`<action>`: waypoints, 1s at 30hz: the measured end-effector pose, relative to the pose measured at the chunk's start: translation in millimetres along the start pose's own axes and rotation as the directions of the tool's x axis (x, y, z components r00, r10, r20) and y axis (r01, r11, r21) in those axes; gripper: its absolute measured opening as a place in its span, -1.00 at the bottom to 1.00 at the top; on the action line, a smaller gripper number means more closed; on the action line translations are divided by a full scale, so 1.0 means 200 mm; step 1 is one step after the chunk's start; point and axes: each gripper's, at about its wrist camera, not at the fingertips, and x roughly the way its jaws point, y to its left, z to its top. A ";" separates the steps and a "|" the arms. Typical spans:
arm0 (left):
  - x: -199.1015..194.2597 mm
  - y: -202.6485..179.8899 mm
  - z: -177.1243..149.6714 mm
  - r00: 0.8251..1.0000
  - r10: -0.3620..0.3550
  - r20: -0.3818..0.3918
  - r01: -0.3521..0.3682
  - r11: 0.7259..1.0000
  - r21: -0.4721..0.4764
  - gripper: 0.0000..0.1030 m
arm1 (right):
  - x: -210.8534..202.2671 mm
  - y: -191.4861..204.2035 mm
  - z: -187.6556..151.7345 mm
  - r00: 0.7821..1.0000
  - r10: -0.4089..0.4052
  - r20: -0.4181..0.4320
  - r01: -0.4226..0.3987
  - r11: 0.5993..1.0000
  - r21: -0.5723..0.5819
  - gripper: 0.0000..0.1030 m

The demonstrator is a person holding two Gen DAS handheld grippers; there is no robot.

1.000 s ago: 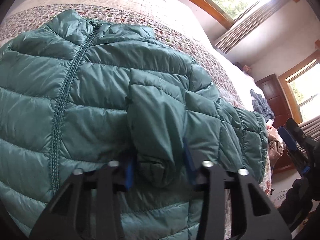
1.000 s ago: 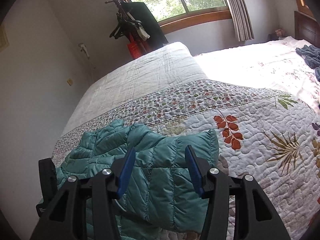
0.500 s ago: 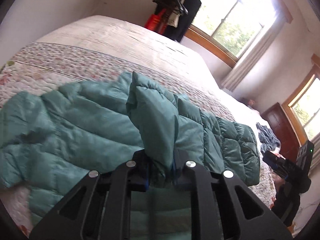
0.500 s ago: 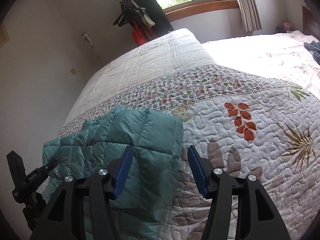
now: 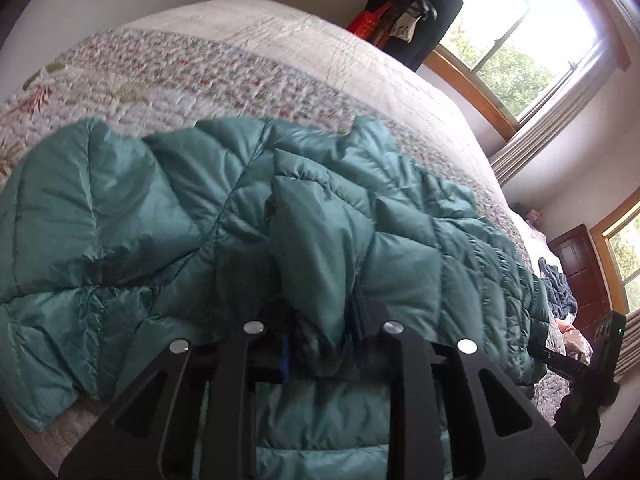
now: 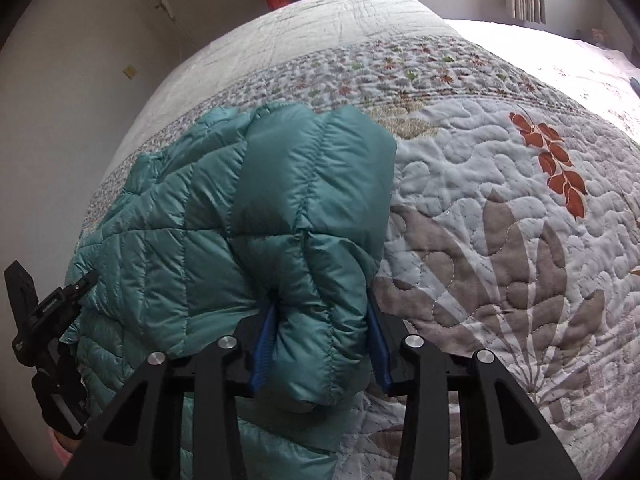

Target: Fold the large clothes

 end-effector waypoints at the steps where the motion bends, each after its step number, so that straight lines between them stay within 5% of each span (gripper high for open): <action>1: 0.01 0.01 0.00 1.000 -0.002 0.004 0.002 1.000 -0.002 -0.39 | 0.01 0.00 0.00 1.000 -0.008 -0.006 0.008 1.000 -0.004 -0.20; 7: -0.13 -0.01 0.01 0.995 0.040 0.089 -0.042 0.999 0.028 -0.23 | -0.07 0.03 0.00 0.998 -0.051 0.023 0.051 0.999 -0.011 -0.19; 10: -0.30 -0.09 -0.01 0.977 0.072 0.200 -0.090 0.992 0.083 0.09 | -0.24 0.08 -0.01 0.990 -0.065 0.128 0.071 0.997 -0.041 -0.15; 12: -0.37 -0.18 -0.04 0.972 0.042 0.229 -0.076 0.988 0.138 0.19 | -0.33 0.12 -0.02 0.988 -0.003 0.153 0.012 0.998 -0.057 -0.15; 17: -0.27 -0.31 -0.11 0.989 -0.024 0.144 -0.008 0.976 0.217 0.32 | -0.28 0.27 -0.03 0.989 0.096 0.116 -0.081 0.989 -0.124 -0.15; 23: -0.04 -0.20 -0.13 0.995 0.079 0.063 -0.091 0.972 0.216 0.32 | -0.03 0.21 -0.02 0.999 0.033 0.015 -0.032 0.997 -0.073 -0.18; 26: 0.02 -0.12 -0.11 0.999 0.031 0.014 -0.033 0.985 0.168 0.32 | 0.03 0.18 -0.02 0.999 0.049 -0.007 -0.050 0.997 -0.063 -0.18; 30: 0.00 -0.14 -0.12 0.998 0.054 0.025 -0.058 0.981 0.186 0.32 | 0.04 0.20 -0.02 0.999 0.032 -0.004 -0.032 0.996 -0.080 -0.17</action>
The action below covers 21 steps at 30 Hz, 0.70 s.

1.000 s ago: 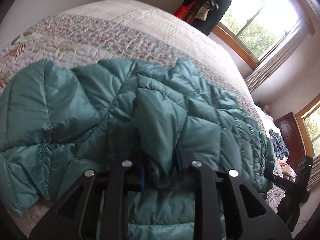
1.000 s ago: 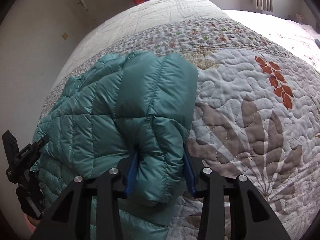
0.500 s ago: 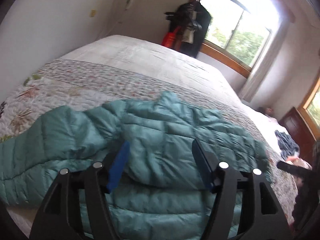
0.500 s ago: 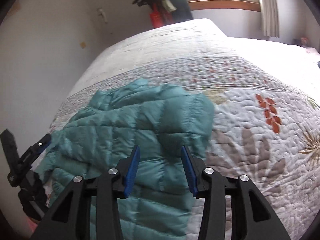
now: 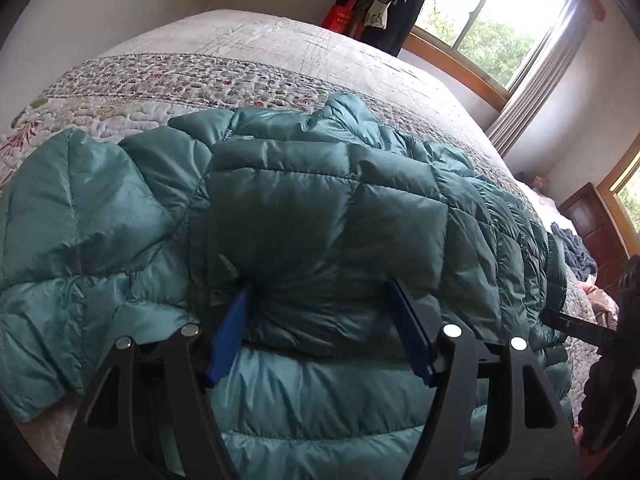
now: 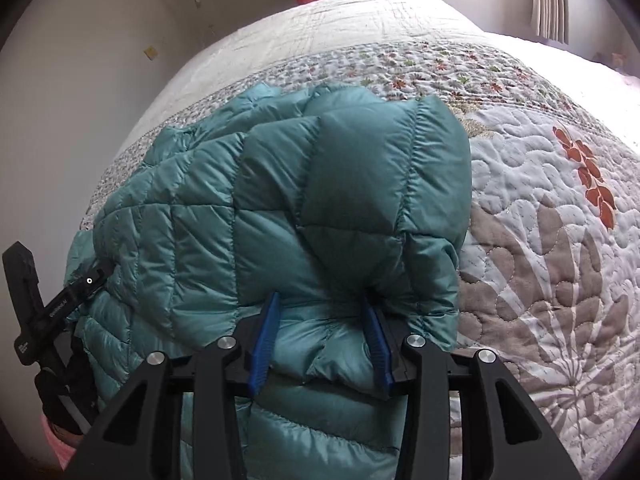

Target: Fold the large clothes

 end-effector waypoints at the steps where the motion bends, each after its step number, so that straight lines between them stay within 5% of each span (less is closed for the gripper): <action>1: -0.01 -0.01 0.00 1.000 0.014 0.001 -0.014 1.000 0.007 0.32 | -0.01 0.01 0.00 1.000 0.001 0.001 -0.001 1.000 -0.001 -0.14; 11: -0.48 -0.03 -0.02 0.992 0.037 0.118 -0.038 0.999 0.005 0.64 | -0.27 0.15 -0.03 0.992 0.082 0.093 -0.075 0.994 -0.084 0.24; 17: -0.69 0.35 -0.24 0.969 0.216 0.119 -0.208 0.975 -0.078 0.69 | -0.25 0.13 -0.02 0.994 0.077 0.075 -0.073 0.996 -0.058 0.25; 21: -0.81 0.73 -0.41 0.932 0.357 0.060 -0.339 0.919 -0.203 0.69 | -0.23 0.14 -0.02 0.994 0.081 0.072 -0.077 0.995 -0.060 0.25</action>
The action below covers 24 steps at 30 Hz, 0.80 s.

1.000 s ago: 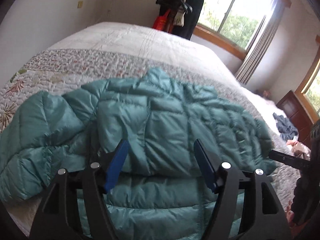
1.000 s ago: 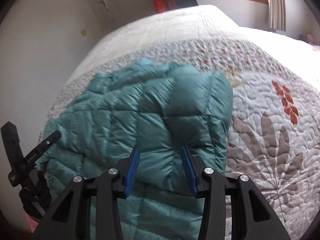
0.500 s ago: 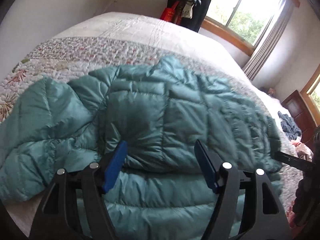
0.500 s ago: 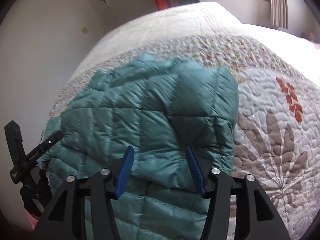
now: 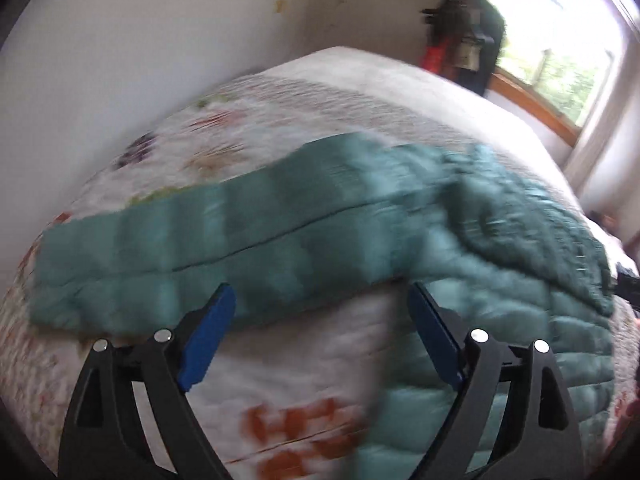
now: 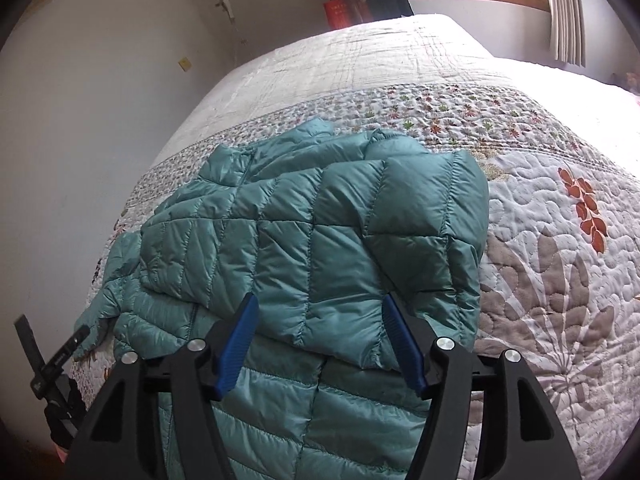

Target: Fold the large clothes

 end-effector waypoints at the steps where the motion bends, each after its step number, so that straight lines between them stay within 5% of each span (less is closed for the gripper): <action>1: -0.01 0.09 -0.02 1.000 0.018 -0.008 -0.018 0.999 -0.030 0.69 | 0.00 0.00 0.00 1.000 -0.001 0.001 0.001 1.000 -0.002 0.25; 8: -0.03 0.63 -0.11 0.999 0.041 -0.020 -0.045 0.944 -0.328 0.69 | 0.03 0.00 0.00 1.000 -0.008 -0.006 0.008 1.000 0.002 0.26; 17: 0.08 0.91 -0.03 0.999 -0.005 0.042 0.027 0.838 -0.545 0.59 | 0.03 -0.02 0.01 1.000 -0.022 0.001 0.022 1.000 0.012 0.26; 24: 0.10 0.96 0.02 0.995 0.088 0.049 -0.043 0.808 -0.588 -0.27 | 0.03 -0.04 0.01 1.000 -0.027 0.002 0.027 0.999 0.019 0.26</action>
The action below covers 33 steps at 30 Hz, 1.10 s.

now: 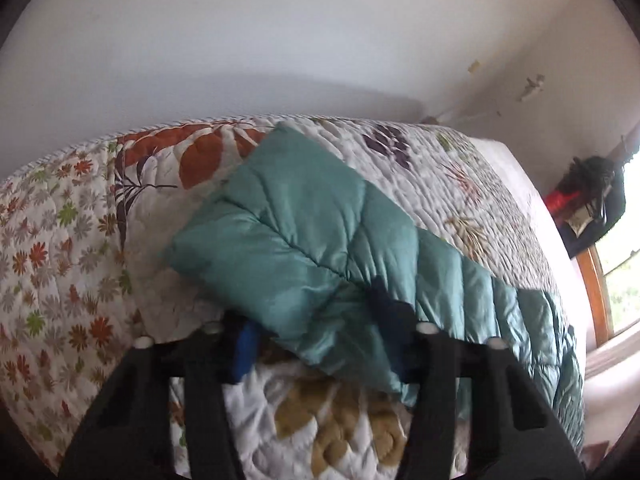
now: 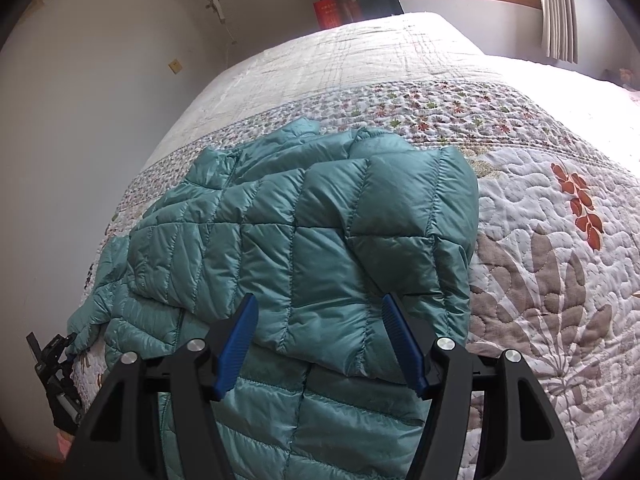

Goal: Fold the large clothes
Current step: 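Fold the side edge inward over the body with the left tool, release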

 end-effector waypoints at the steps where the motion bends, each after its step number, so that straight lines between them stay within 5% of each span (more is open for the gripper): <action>1: 0.00 0.00 0.00 1.000 0.000 0.005 0.000 1.000 -0.001 -0.43 | 0.00 0.00 0.00 1.000 -0.001 -0.001 0.001 1.000 -0.001 0.26; 5: -0.07 -0.07 0.01 0.999 -0.014 0.052 0.011 0.999 0.048 -0.76 | 0.00 0.00 0.00 1.000 -0.002 -0.003 0.002 1.000 0.000 0.26; 11: -0.32 -0.32 -0.06 0.982 -0.112 0.155 0.083 0.980 0.181 -0.83 | 0.00 0.00 0.00 1.000 -0.003 0.002 0.003 1.000 -0.001 0.26; 15: -0.46 -0.57 -0.14 0.965 -0.200 0.172 0.143 0.944 0.299 -0.83 | 0.00 0.00 0.00 1.000 -0.003 0.002 0.003 1.000 -0.002 0.26; 26: -0.51 -1.26 -0.57 0.915 -0.404 0.005 0.343 0.784 0.517 -0.83 | 0.00 0.00 0.00 1.000 -0.007 0.000 0.007 1.000 -0.001 0.26; 33: -0.46 -1.61 -0.94 0.875 -0.461 -0.147 0.442 0.640 0.628 -0.83 | 0.01 -0.02 0.01 1.000 -0.019 -0.007 0.019 1.000 0.003 0.26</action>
